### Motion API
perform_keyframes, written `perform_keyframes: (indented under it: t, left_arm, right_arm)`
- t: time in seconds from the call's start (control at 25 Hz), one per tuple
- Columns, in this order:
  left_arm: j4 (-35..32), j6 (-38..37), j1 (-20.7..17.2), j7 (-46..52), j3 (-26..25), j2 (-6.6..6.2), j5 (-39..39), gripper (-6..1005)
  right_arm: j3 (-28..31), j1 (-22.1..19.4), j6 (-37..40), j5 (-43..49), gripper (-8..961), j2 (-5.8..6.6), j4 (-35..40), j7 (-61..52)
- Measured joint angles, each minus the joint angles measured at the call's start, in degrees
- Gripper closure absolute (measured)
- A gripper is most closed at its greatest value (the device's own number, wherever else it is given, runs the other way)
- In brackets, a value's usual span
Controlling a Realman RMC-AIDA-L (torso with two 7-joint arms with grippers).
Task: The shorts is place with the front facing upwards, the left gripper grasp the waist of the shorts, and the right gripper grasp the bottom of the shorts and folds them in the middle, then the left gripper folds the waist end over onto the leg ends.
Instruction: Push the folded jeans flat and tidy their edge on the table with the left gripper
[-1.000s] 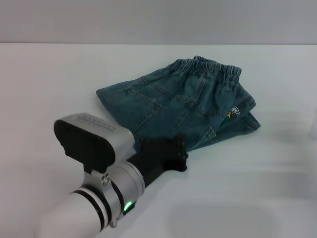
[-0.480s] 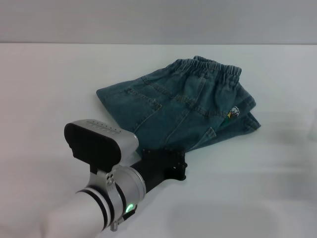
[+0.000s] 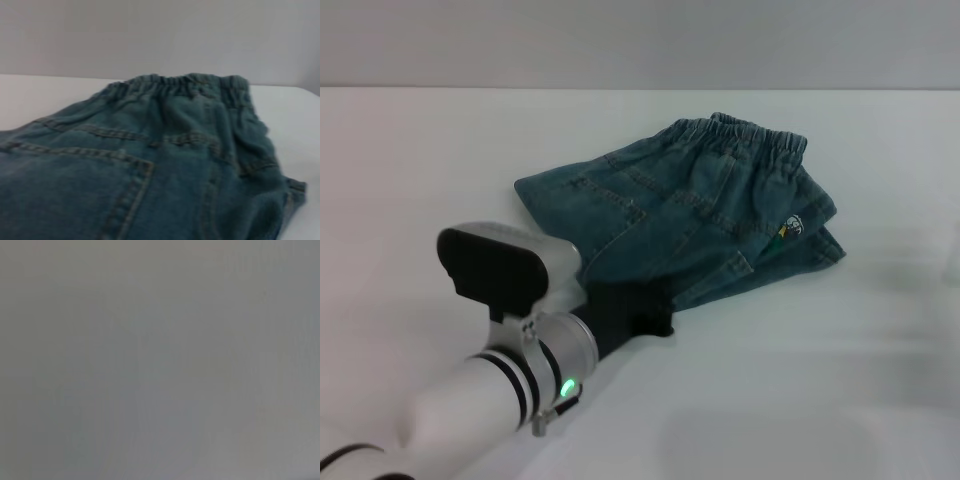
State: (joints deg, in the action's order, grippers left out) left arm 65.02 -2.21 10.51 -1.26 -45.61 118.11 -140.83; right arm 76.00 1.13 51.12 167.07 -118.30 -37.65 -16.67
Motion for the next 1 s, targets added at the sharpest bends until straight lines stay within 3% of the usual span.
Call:
perform_keyframes:
  t: [0.28,1.0]
  left_arm:
    - [-4.6,-0.5,3.7,1.8,-4.6,-0.01,0.0,996]
    - [-11.2,-2.7,10.5,2.7,-8.8,0.01,0.0,992]
  right_arm:
    - [-0.1,-1.6,-0.3,0.0,943,0.0,-2.3,0.3]
    - [-0.1,-1.9,-0.4,0.1,941,0.15,-2.5,0.5]
